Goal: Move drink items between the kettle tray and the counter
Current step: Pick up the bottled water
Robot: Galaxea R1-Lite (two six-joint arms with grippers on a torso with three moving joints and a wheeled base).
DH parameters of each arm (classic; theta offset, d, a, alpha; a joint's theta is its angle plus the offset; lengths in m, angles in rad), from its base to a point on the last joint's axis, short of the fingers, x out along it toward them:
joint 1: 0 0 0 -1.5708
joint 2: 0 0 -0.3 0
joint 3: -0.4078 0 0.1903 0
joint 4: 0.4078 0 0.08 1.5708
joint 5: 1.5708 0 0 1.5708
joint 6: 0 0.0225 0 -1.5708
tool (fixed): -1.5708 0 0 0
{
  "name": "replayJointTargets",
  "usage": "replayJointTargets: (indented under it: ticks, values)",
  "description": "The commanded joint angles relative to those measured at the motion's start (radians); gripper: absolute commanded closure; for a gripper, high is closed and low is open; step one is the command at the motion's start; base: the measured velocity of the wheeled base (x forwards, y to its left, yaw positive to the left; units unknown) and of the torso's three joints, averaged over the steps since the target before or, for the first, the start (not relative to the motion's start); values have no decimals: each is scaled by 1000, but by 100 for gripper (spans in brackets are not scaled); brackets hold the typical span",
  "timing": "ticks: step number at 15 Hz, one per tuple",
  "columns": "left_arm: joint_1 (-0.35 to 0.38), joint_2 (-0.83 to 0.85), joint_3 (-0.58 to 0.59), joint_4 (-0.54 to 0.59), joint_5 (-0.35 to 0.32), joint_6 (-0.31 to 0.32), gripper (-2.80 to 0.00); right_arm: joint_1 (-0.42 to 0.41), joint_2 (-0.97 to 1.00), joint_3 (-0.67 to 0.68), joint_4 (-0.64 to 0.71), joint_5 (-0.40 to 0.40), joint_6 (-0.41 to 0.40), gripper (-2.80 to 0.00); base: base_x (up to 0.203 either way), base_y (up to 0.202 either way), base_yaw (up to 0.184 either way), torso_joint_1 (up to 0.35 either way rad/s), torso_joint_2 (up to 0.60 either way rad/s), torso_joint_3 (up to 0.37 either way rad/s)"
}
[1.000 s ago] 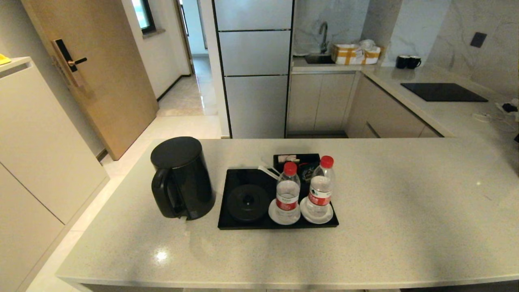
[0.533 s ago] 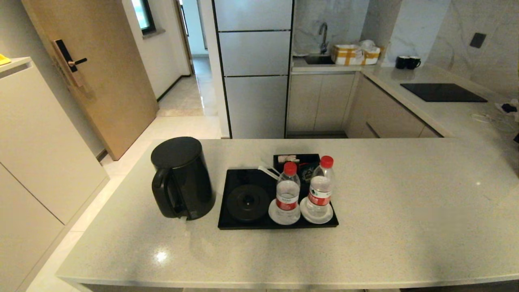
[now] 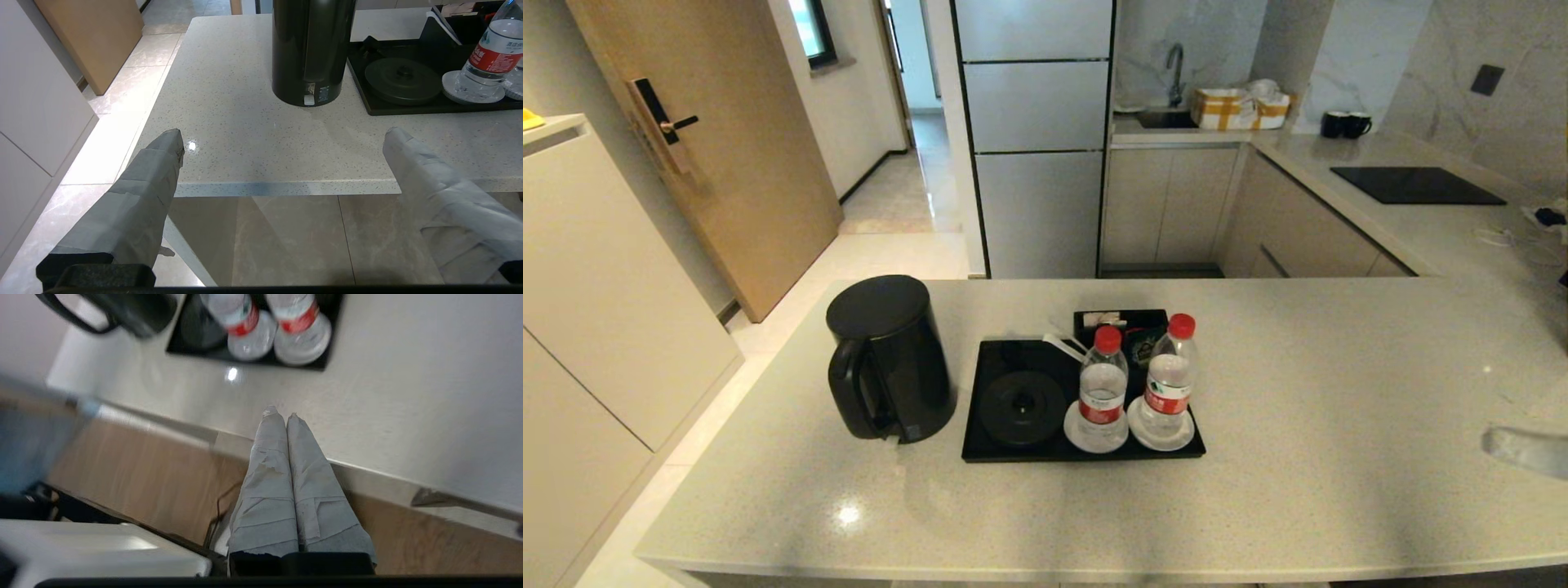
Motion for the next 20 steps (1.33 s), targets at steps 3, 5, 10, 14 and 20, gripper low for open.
replayJointTargets:
  ticks: [3,5,10,14,20]
  values:
    - [0,0,2,0,3,-3,-280,46,340,80,-262,-10,-10,0,0,0,0,0,0,0]
    - [0,0,2,0,3,-4,-280,132,520,88,-423,-101,-12,0,0,0,0,0,0,0]
    - [0,1,1,0,3,-4,-280,322,730,121,-730,-245,-4,0,0,0,0,0,0,0]
    - [0,0,2,0,3,-6,-280,330,857,143,-975,-382,-4,-280,0,0,0,0,0,0]
    - [0,1,2,-2,2,-7,-280,351,873,278,-1165,-394,1,-280,0,0,0,0,0,0]
